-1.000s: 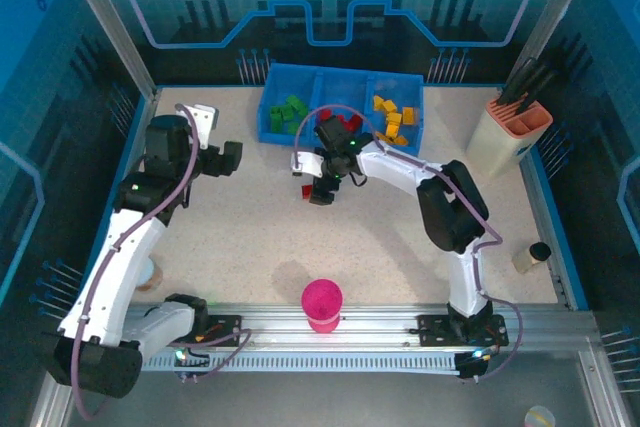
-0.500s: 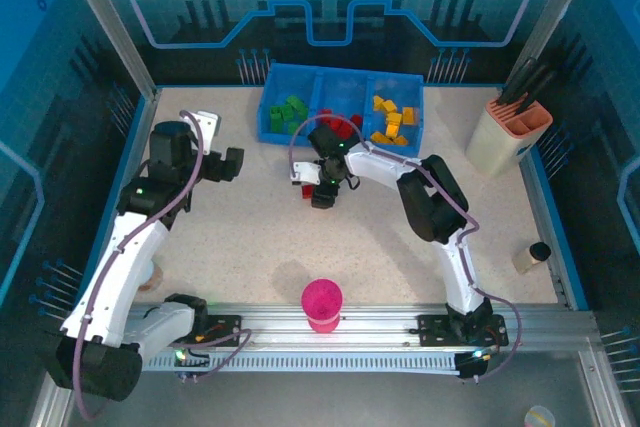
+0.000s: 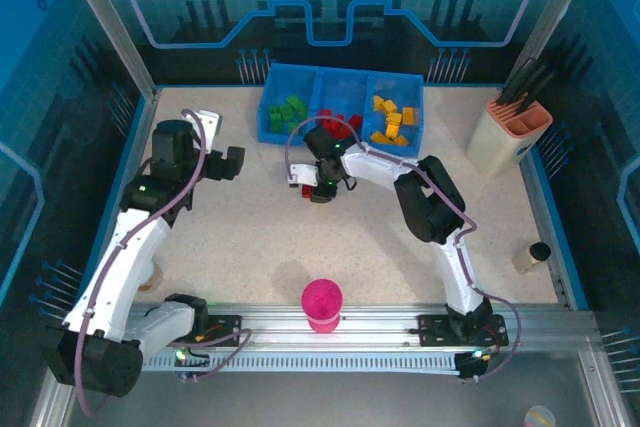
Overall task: Sort the legos into containers by color
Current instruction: Pick up the lego from the center of the table, then place the lego in the container.
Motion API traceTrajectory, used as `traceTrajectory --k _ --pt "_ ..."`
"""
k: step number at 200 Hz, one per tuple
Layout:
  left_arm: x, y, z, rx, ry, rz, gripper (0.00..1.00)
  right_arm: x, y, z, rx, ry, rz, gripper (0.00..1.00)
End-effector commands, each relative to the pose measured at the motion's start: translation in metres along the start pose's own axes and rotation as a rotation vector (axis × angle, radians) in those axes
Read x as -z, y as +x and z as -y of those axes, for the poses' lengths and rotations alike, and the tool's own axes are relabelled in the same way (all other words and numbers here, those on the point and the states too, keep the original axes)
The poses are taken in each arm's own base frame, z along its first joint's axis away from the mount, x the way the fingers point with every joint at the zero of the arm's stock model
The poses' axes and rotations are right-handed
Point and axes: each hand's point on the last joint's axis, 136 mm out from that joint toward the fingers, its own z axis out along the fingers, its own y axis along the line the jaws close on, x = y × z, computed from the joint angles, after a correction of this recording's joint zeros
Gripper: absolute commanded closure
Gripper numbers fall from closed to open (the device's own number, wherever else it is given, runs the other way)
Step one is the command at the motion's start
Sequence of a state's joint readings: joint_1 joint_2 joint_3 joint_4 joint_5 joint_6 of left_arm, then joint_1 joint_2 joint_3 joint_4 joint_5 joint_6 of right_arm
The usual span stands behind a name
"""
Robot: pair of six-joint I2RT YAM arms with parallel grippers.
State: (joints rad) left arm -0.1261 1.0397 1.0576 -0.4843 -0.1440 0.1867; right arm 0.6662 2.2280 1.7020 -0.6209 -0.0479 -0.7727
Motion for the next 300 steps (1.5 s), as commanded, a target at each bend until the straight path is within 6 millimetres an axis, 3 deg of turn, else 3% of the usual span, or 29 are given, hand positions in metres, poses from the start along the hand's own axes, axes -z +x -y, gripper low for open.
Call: traceTrajectory --k 1,29,71,91,126,153,156,178,248,300 --pt "-0.001 -0.002 -0.008 -0.005 -0.033 0.014 0.01 -0.003 0.014 0.008 -0.025 0.037 -0.056 0.68" --pt "-0.002 -0.001 -0.009 -0.004 -0.040 0.014 0.01 0.052 0.009 0.038 -0.124 0.135 0.009 0.70" --pt "0.002 -0.003 -0.011 0.004 -0.043 0.034 0.01 0.136 0.015 0.110 -0.303 0.343 0.124 0.69" --pt "0.004 -0.004 -0.012 0.007 -0.045 0.041 0.01 0.159 0.016 0.143 -0.352 0.422 0.164 0.69" --pt "0.012 -0.011 -0.011 0.041 -0.026 0.073 0.01 0.175 0.020 0.198 -0.387 0.565 0.125 0.70" --pt "0.021 -0.021 -0.011 0.060 -0.012 0.099 0.01 0.176 0.021 0.232 -0.370 0.668 0.092 0.70" --pt "0.021 -0.022 -0.011 0.060 -0.013 0.102 0.01 0.165 0.023 0.234 -0.370 0.662 0.080 0.70" --pt "0.023 -0.023 -0.013 0.062 -0.020 0.110 0.01 0.154 0.029 0.255 -0.389 0.702 0.090 0.70" --pt "0.025 -0.018 -0.011 0.072 -0.012 0.105 0.01 0.104 0.051 0.283 -0.411 0.761 0.054 0.70" --pt "0.019 -0.016 -0.010 0.079 -0.005 0.100 0.01 0.080 0.067 0.306 -0.400 0.801 0.057 0.67"
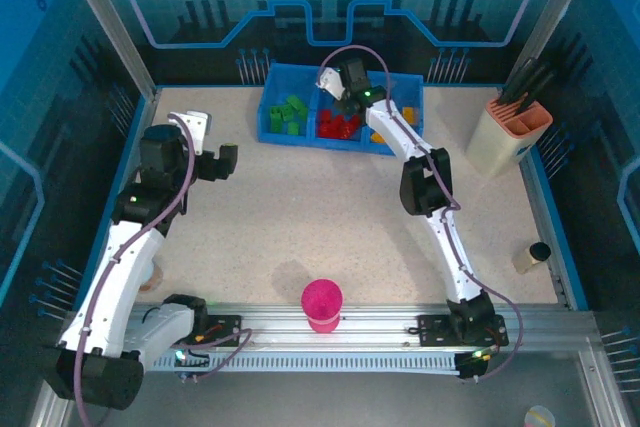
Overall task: Sort the legos into containers by color
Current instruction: Place the lego in the container.
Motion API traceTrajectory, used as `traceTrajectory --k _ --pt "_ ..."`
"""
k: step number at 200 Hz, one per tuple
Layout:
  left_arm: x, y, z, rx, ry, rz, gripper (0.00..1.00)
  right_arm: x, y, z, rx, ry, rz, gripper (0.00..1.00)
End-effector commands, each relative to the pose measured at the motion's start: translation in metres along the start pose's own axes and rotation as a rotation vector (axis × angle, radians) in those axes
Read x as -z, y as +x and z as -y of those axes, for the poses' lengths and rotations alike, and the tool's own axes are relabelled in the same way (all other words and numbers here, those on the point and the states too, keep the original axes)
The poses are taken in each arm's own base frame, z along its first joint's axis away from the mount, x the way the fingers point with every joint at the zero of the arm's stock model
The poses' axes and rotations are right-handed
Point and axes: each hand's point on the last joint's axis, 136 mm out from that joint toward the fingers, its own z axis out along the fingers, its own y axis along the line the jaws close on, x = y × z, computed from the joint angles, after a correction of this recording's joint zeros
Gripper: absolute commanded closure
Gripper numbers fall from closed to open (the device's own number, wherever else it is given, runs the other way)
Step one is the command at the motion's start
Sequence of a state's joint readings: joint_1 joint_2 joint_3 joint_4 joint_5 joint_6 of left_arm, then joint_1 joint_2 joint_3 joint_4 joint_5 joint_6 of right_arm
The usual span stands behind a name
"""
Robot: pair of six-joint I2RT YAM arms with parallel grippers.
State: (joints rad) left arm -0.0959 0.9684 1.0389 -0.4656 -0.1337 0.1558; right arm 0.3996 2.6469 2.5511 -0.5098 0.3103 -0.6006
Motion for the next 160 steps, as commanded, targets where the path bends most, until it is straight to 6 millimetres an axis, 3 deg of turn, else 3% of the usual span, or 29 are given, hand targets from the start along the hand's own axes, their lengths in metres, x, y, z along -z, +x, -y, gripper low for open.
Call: traceTrajectory --k 1,54,98,133,145,160 --pt "0.000 -0.007 0.001 0.031 0.016 0.030 0.01 -0.015 0.003 0.017 0.000 0.060 0.022 0.67" --pt "-0.003 -0.007 0.000 0.034 0.017 0.023 0.01 -0.030 0.012 0.013 0.000 0.060 0.015 0.64" --pt "-0.005 -0.007 0.000 0.039 0.019 0.018 0.01 -0.028 0.009 0.015 -0.002 0.062 0.025 0.57" --pt "-0.006 -0.009 0.001 0.044 0.030 0.013 0.01 -0.012 -0.008 0.023 -0.002 0.072 0.063 0.37" --pt "-0.004 -0.009 0.001 0.041 0.030 -0.003 0.01 0.003 -0.021 0.028 -0.005 0.069 0.084 0.30" --pt "-0.003 -0.010 -0.001 0.039 0.019 -0.006 0.01 0.024 -0.037 0.034 -0.011 0.067 0.122 0.28"
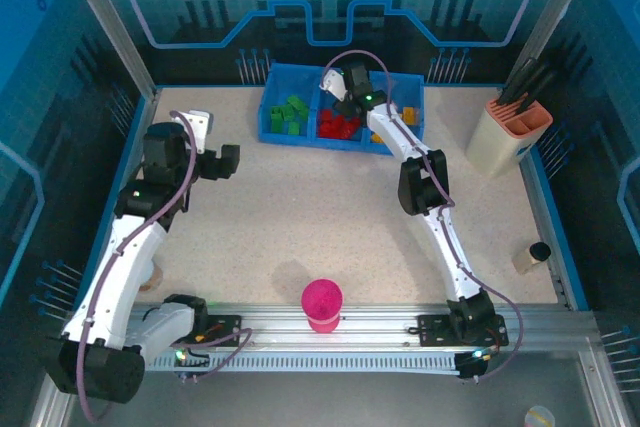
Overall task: Sort the legos into containers by color
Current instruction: Place the lego in the container, then reset both arms
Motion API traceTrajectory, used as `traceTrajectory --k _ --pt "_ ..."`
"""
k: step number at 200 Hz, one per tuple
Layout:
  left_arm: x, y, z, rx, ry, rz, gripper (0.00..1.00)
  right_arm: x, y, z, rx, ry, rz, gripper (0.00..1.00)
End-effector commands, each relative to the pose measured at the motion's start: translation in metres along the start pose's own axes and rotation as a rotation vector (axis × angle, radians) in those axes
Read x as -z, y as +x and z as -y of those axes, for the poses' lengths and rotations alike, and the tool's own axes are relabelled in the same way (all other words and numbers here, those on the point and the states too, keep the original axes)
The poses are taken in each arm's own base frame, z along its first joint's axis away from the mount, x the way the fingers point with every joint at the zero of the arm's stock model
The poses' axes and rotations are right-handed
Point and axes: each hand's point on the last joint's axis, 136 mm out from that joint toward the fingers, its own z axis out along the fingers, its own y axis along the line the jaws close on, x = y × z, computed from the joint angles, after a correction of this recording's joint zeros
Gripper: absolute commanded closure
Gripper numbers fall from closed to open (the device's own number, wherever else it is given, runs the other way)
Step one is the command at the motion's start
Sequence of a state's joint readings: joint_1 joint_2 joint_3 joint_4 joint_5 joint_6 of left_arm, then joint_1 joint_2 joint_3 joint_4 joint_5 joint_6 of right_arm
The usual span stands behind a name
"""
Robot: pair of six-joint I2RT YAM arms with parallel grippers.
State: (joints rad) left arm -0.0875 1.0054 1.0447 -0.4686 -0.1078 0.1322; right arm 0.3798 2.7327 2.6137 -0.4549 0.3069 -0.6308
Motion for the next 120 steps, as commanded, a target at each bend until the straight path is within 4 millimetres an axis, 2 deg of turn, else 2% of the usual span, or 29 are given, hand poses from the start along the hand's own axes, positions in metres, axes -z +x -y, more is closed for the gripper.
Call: traceTrajectory --k 1,41,67,81,84,86,95,120 --pt "0.008 -0.015 -0.003 0.012 -0.001 0.029 0.01 0.050 -0.048 0.034 -0.024 0.040 0.109 0.28" --pt "0.005 -0.018 -0.003 0.021 -0.001 0.044 0.01 0.106 -0.087 0.056 -0.049 0.052 0.213 0.18" --pt "-0.004 -0.017 -0.004 0.048 -0.005 0.054 0.01 0.137 -0.099 0.063 -0.059 0.038 0.242 0.13" --pt "-0.013 -0.014 -0.008 0.064 -0.026 0.086 0.01 0.155 -0.101 0.066 -0.065 0.043 0.240 0.09" --pt "-0.016 -0.013 -0.011 0.070 -0.040 0.096 0.01 0.153 -0.099 0.062 -0.069 0.035 0.232 0.08" --pt "-0.018 -0.012 -0.013 0.075 -0.051 0.104 0.01 0.164 -0.103 0.068 -0.077 0.045 0.246 0.07" --pt "-0.028 -0.008 -0.023 0.112 -0.089 0.154 0.01 0.182 -0.104 0.070 -0.109 0.040 0.259 0.02" --pt "-0.054 0.014 -0.048 0.185 -0.138 0.285 0.01 0.219 -0.085 0.059 -0.202 0.002 0.238 0.00"
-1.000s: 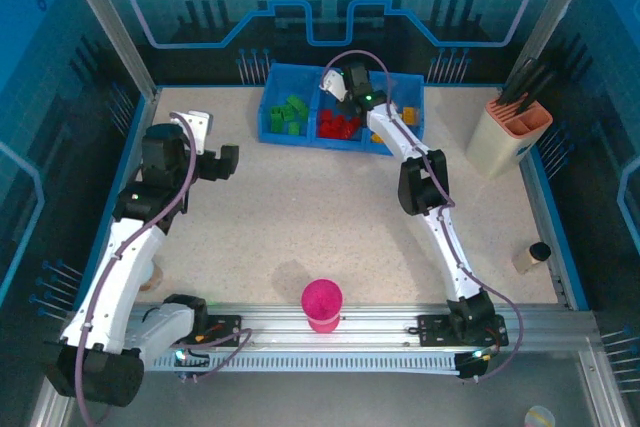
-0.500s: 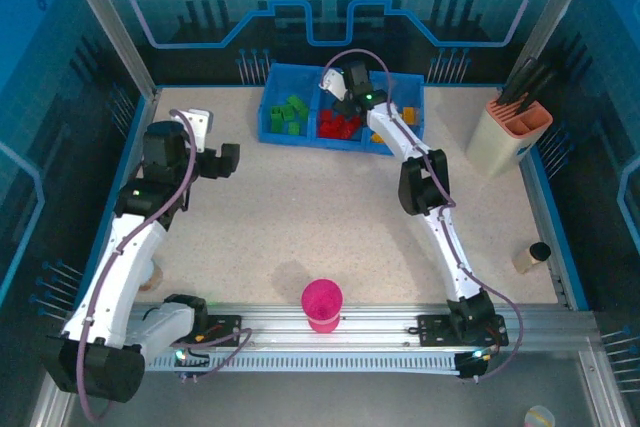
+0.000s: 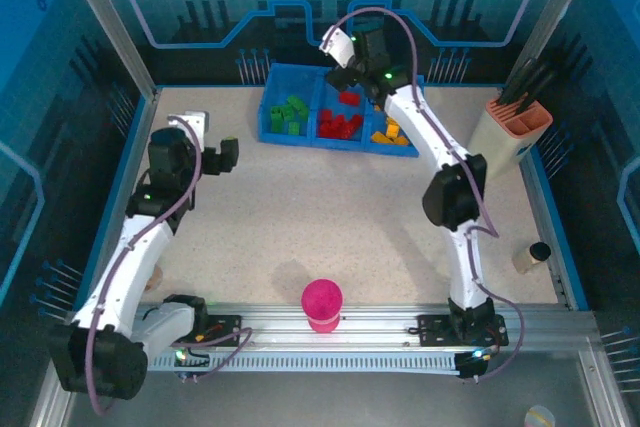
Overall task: Sort the legos into containers by color
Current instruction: Reset both arms
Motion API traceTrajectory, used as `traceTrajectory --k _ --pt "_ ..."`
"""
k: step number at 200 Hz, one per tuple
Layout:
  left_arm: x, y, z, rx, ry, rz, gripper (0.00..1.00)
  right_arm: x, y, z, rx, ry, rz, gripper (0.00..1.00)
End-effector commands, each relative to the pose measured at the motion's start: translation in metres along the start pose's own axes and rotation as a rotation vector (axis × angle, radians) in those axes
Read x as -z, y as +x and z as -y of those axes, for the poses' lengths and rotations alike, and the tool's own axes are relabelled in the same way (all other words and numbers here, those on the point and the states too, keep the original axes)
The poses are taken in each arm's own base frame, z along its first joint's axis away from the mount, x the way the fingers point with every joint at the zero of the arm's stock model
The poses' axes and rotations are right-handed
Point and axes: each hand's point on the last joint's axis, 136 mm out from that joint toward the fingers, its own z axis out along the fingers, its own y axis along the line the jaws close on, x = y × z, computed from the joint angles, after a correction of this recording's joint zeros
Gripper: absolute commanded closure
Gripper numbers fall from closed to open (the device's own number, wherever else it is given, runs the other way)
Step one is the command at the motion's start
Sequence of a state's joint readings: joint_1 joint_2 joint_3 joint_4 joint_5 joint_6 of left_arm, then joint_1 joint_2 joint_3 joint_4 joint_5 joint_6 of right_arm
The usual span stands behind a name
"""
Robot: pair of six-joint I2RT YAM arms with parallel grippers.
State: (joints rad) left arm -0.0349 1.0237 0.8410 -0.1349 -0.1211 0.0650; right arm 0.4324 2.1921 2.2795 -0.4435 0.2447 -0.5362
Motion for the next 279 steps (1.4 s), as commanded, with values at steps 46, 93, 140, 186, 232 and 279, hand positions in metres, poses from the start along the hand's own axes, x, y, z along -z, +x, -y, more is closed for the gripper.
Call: traceTrajectory --k 46,93,140,186,232,279 --pt "-0.055 0.076 -0.061 0.183 -0.160 0.134 0.01 0.087 0.052 -0.036 -0.260 -0.017 -0.001 0.00" --pt "-0.053 0.088 -0.048 0.215 -0.084 0.129 0.01 0.119 0.107 -0.057 -0.402 -0.019 -0.004 0.00" --pt "-0.054 0.104 -0.038 0.234 -0.029 0.175 0.01 0.146 0.144 -0.064 -0.479 -0.017 0.018 0.00" --pt "-0.061 0.124 -0.018 0.176 0.084 0.232 0.01 0.195 0.164 -0.074 -0.583 -0.064 0.043 0.00" --pt "-0.085 0.132 0.003 0.050 0.053 0.150 0.01 0.219 0.196 -0.078 -0.554 0.011 0.069 0.00" --pt "-0.099 0.135 0.001 0.062 0.035 0.063 0.01 0.213 0.245 -0.052 -0.573 0.219 0.031 0.00"
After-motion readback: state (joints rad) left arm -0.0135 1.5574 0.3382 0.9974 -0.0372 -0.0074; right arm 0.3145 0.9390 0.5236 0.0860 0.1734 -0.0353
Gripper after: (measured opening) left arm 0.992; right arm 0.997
